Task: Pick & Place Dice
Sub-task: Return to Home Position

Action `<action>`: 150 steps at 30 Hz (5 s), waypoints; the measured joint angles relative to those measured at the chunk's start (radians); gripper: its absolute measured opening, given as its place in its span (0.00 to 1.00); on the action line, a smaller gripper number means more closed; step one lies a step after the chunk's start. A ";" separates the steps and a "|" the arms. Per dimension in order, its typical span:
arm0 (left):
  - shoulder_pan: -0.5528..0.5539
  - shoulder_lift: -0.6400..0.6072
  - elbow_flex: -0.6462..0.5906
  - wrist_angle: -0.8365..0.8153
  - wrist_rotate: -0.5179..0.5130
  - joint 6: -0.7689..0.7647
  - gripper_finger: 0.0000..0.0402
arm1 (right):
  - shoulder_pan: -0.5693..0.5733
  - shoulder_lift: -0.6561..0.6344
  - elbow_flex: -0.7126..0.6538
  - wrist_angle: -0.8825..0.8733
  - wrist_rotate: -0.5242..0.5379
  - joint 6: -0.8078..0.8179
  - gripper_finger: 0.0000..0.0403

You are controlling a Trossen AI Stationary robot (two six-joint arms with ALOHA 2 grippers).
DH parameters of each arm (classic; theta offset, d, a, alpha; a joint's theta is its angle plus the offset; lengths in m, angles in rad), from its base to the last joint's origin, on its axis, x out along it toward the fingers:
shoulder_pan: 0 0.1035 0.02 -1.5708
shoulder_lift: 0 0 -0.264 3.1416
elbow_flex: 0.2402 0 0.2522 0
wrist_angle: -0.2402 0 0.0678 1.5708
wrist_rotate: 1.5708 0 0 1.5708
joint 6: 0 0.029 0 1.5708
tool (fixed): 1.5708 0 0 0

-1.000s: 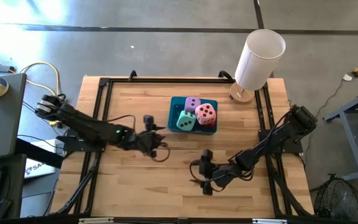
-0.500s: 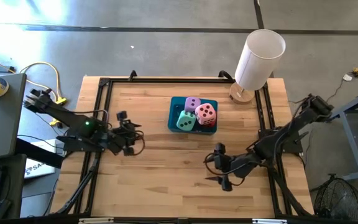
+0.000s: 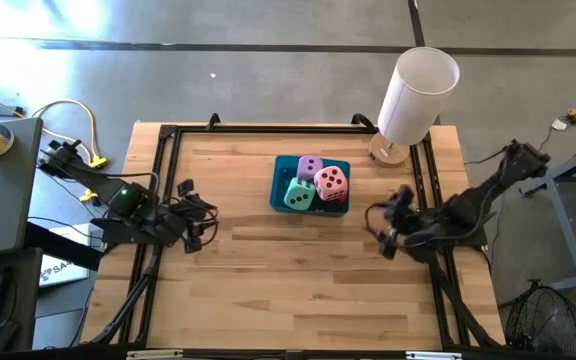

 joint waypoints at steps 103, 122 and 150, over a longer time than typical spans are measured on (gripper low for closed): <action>-0.002 -0.258 -0.290 0.482 0.190 0.453 0.45 | -0.328 -0.986 -0.957 0.930 -0.509 -0.613 0.76; 0.108 -0.326 -0.725 0.927 0.334 0.440 0.45 | -0.327 -0.986 -0.957 0.930 -0.509 -0.612 0.76; 0.331 -0.401 -0.843 1.105 0.589 0.479 0.45 | -0.327 -0.985 -0.957 0.933 -0.508 -0.612 0.76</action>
